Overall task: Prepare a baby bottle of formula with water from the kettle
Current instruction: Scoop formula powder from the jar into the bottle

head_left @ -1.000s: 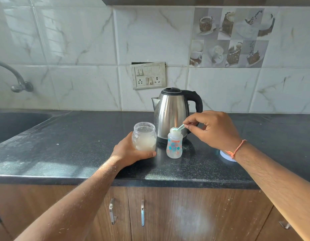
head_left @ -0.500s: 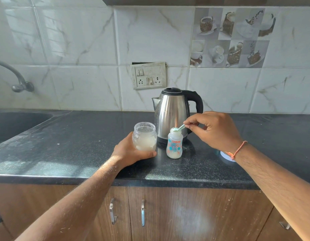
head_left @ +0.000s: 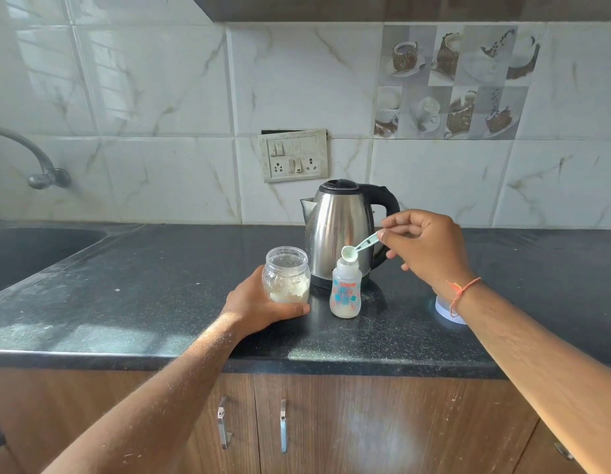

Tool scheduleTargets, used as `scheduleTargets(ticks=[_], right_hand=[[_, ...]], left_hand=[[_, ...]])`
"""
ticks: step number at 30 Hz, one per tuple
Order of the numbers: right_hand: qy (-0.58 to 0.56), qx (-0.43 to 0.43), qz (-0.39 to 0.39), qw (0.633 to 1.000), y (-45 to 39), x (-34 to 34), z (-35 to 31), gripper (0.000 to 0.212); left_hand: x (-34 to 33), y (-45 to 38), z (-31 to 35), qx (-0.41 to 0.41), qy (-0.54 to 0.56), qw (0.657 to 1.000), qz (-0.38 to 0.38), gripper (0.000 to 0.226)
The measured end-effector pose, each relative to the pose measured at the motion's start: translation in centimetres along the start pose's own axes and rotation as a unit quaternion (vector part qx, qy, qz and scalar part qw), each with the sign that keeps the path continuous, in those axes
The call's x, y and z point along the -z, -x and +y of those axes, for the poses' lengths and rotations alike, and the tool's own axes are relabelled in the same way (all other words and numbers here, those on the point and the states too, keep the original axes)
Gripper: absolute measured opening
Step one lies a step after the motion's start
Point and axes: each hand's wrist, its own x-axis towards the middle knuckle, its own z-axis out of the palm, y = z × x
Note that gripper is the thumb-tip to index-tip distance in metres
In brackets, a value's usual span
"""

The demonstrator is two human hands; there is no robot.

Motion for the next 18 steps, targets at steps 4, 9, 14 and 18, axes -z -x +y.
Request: scheduleTargets(ticks=[4,9,14,18], right_hand=[[-0.08,-0.087,0.034,0.992,-0.7,0.1,-0.2,0.01],[-0.153,-0.14,0.028,0.978,-1.1,-1.3,-1.2,0.012],[-0.118,-0.089,-0.033,0.988,-0.7,-4.5,-3.3,0.009],[-0.013,0.014,-0.109,0.994,0.4,-7.2,-4.5,0.008]], left_hand=[[0.0,0.1,0.2,-0.002,0.0,1.0,0.002,0.109],[0.1,0.3,0.6,-0.005,-0.019,1.0,0.005,0.115],[0.2,0.5,0.6,-0.017,-0.014,1.0,0.004,0.115],[0.2,0.8,1.1,-0.03,-0.014,0.999,0.005,0.111]])
